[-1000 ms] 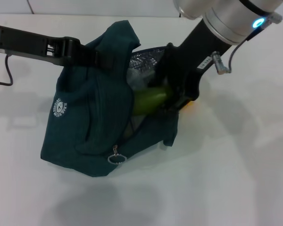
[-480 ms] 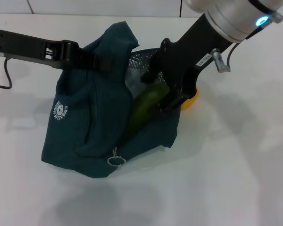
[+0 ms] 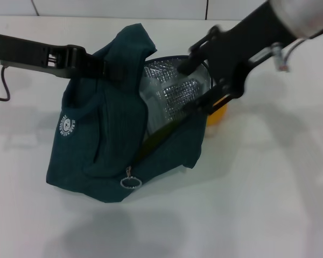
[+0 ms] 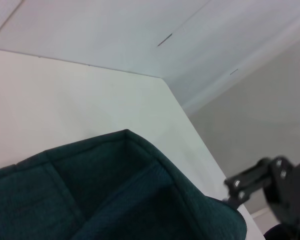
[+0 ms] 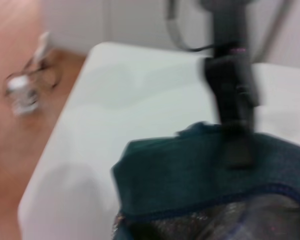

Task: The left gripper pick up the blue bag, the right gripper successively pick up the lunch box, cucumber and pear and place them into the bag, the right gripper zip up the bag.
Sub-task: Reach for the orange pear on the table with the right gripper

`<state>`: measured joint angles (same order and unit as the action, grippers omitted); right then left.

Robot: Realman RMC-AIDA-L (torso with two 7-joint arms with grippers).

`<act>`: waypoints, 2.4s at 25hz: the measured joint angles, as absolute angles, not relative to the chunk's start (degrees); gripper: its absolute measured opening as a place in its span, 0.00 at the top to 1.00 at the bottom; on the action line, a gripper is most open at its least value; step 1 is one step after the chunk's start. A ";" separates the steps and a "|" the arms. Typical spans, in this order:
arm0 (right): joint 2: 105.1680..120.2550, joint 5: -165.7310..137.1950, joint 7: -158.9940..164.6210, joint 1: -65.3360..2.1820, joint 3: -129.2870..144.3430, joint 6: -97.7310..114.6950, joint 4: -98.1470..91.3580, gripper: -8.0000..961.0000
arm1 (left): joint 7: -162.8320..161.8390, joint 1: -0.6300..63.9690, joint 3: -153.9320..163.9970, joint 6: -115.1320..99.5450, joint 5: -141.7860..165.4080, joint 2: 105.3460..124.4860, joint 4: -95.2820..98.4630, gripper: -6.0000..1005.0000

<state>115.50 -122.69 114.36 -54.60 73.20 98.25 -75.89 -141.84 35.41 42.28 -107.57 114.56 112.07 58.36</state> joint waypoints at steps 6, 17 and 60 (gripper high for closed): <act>115.32 -114.71 113.71 -41.67 60.38 98.01 -80.69 0.25 | -141.67 35.41 42.27 -107.57 114.65 112.09 58.33 0.95; 115.19 -99.43 95.49 -24.46 51.90 89.41 -64.88 0.26 | -141.72 35.42 42.27 -106.98 114.72 112.30 58.25 0.96; 116.18 -86.70 51.60 -45.24 52.92 67.85 -11.11 0.30 | -137.99 33.57 40.69 -105.81 114.34 112.25 56.69 0.96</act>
